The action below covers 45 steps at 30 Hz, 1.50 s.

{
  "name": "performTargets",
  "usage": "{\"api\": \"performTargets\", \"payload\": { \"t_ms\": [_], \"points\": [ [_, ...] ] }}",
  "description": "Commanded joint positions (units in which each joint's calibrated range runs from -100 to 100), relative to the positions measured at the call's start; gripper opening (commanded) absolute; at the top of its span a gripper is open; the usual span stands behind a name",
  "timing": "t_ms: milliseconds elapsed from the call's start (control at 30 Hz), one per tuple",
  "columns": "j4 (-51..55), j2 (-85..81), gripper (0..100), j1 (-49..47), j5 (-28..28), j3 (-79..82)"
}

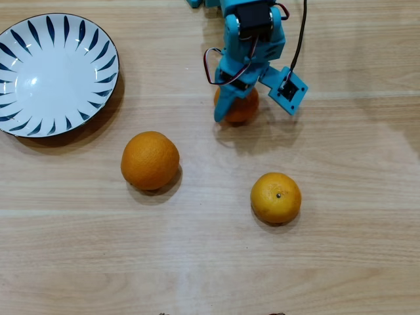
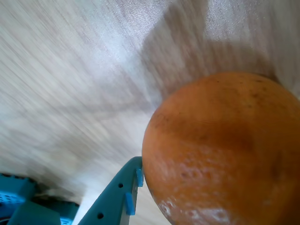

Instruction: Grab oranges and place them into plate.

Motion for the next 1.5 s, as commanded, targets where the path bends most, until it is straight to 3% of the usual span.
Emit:
{"api": "performTargets", "payload": {
  "t_ms": [0, 200, 433, 600, 800, 1033, 1267, 1467],
  "points": [
    [-0.5, -0.4, 33, 0.1, -2.3, 1.1],
    [-0.6, -0.6, 21, 0.2, -3.1, 1.1],
    [-0.1, -2.9, 25, 0.6, -2.8, 0.9],
    [-0.3, -15.4, 25, 4.5, -2.3, 3.2],
    [-3.9, -31.6, 25, 17.9, 3.3, 9.7],
    [-19.5, -42.5, 25, 35.4, 6.6, 19.0],
    [-33.6, -40.0, 25, 47.6, 6.8, 20.1],
    [-36.3, -32.9, 25, 57.7, 7.0, 20.1]
  ]
}}
